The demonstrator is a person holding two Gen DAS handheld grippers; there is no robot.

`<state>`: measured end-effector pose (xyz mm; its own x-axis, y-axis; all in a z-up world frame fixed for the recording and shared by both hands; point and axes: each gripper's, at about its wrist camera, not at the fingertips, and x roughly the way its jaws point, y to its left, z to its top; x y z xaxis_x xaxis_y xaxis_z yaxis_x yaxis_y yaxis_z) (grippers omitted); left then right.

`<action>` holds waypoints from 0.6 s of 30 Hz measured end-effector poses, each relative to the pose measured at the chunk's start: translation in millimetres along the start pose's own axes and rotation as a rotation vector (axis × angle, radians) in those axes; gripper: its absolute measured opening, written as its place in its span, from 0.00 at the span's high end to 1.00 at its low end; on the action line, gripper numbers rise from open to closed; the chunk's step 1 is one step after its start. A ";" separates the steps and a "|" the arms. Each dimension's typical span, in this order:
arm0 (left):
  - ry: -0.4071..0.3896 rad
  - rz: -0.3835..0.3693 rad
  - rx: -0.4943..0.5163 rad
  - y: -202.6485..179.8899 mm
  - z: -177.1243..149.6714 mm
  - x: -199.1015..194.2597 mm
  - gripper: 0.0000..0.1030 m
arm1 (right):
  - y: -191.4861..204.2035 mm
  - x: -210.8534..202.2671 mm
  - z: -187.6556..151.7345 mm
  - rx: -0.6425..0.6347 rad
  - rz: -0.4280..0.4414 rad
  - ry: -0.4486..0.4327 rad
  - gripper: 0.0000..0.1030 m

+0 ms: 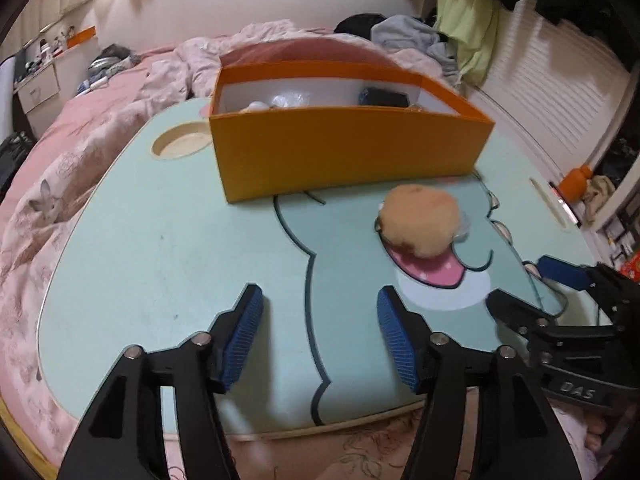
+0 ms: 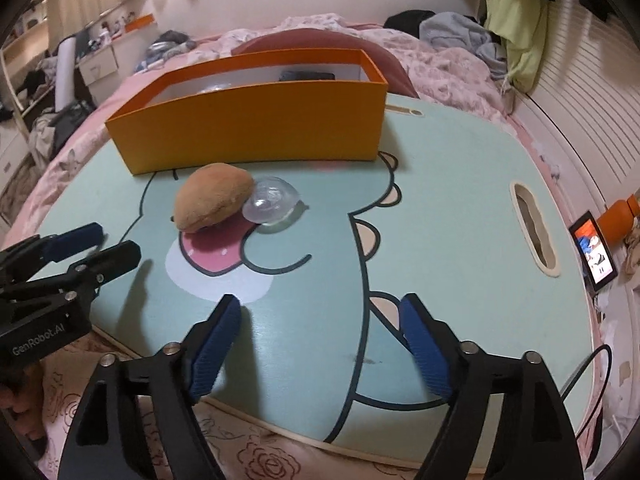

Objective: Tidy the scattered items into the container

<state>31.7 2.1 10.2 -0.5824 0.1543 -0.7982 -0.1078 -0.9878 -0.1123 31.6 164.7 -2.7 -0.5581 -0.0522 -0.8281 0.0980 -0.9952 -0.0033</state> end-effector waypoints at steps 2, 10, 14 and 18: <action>0.005 0.005 0.014 -2.2 -0.8 1.7 0.27 | 1.0 0.4 -0.4 -0.001 0.003 0.006 0.12; 0.022 0.052 0.056 -8.3 -2.7 6.9 0.08 | 3.6 0.8 -1.5 -0.002 0.005 0.012 0.06; 0.027 0.058 0.051 -8.3 -2.0 8.0 0.06 | -0.4 -1.4 -2.3 0.025 0.016 -0.005 0.06; 0.034 0.062 0.048 -9.3 -1.4 7.8 0.06 | -12.1 -11.9 -4.5 0.094 0.007 -0.058 0.16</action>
<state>29.2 12.4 4.3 -0.5617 0.0912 -0.8223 -0.1117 -0.9932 -0.0338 40.7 177.7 4.7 -0.6047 -0.0615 -0.7941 0.0262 -0.9980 0.0573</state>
